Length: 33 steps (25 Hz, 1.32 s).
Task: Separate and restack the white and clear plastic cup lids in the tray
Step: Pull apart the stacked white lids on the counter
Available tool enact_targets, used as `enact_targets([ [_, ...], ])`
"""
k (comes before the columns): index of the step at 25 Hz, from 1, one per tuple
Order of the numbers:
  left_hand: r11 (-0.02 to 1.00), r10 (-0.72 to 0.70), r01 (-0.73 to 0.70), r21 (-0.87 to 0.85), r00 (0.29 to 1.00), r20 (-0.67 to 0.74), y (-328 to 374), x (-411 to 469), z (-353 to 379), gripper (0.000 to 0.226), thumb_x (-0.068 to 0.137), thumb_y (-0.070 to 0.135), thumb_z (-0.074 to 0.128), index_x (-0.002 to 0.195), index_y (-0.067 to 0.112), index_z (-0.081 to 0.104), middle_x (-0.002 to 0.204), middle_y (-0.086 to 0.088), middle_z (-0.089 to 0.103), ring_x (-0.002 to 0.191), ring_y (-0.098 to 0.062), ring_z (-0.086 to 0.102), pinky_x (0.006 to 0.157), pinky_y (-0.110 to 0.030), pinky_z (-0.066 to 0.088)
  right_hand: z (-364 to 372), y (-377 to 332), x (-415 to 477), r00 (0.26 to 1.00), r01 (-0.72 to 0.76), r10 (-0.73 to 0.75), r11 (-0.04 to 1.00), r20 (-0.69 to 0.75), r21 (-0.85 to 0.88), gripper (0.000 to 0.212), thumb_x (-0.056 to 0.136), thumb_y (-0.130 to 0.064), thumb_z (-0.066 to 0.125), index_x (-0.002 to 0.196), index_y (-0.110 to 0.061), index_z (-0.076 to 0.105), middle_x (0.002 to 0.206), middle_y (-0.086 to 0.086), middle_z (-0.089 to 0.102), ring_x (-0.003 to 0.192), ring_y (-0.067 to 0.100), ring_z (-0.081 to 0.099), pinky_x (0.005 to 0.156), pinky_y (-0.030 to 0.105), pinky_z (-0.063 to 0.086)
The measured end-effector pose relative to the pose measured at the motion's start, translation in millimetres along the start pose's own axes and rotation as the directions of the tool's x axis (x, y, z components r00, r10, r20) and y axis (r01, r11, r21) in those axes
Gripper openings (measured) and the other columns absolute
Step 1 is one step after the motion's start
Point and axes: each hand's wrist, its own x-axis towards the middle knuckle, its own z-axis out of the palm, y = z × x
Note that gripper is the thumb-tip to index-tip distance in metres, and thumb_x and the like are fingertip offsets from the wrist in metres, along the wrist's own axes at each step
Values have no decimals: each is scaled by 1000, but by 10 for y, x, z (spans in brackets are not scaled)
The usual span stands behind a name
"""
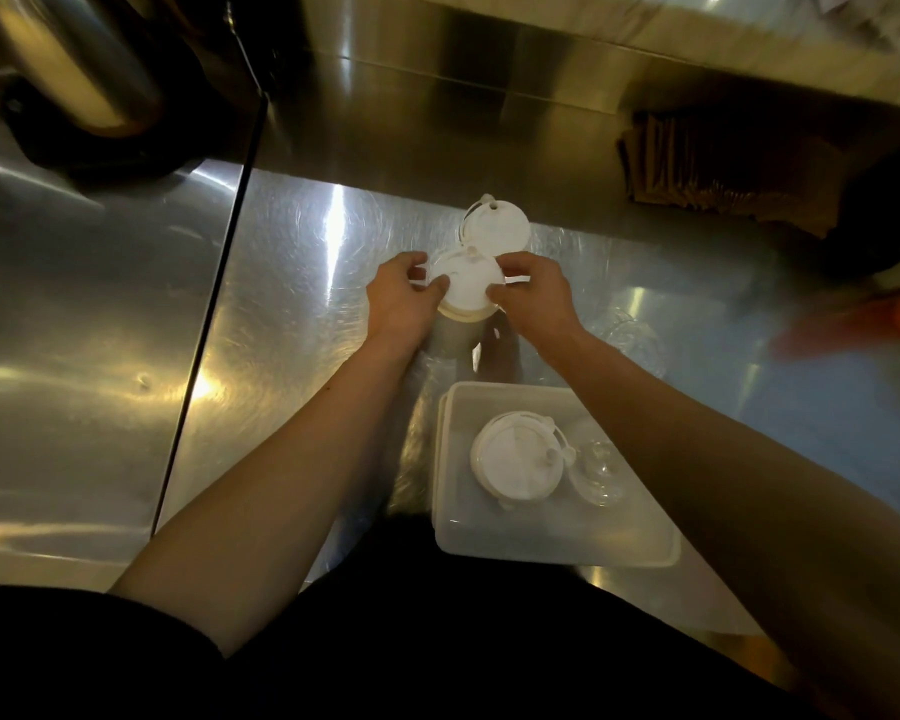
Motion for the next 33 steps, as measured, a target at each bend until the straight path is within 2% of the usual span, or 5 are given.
enact_targets([
  [3,1000,18,-18,-15,1000,-3,89,28,61,39,91,29,63,127,17,55,127,-5,61,110,-21,62,95,-31,51,-83,-1,77,1000,16,-16,999,-25,31,39,89,-11,67,128,-13,59,133,9,60,115,25,62,96,33,53],
  [9,998,47,-47,-37,999,0,191,185,211,39,91,34,62,125,16,55,124,-5,63,96,-13,59,87,-28,52,-247,-14,364,997,44,-42,998,-62,39,36,91,-11,65,126,-15,61,127,8,63,110,21,63,66,9,46],
  [14,998,40,-40,-55,999,1,276,349,358,39,88,35,65,121,16,55,116,-3,64,91,-12,59,82,-26,53,-326,-46,632,994,67,-67,998,-82,-3,29,92,-11,63,121,-10,63,122,7,66,107,18,62,85,24,52],
  [22,996,-38,40,-78,999,31,270,533,548,44,86,32,68,122,14,53,99,1,60,88,-16,64,77,-28,56,-323,26,1053,999,41,-41,999,-25,-8,32,89,-11,66,121,-11,65,120,7,68,110,21,63,95,33,55],
  [33,998,-46,45,-46,999,0,257,712,694,37,88,28,67,118,11,55,113,-6,66,91,-12,59,78,-20,47,-246,79,1358,999,36,-35,999,15,-25,34,86,-10,68,120,-11,66,120,8,69,112,22,64,99,41,54],
])
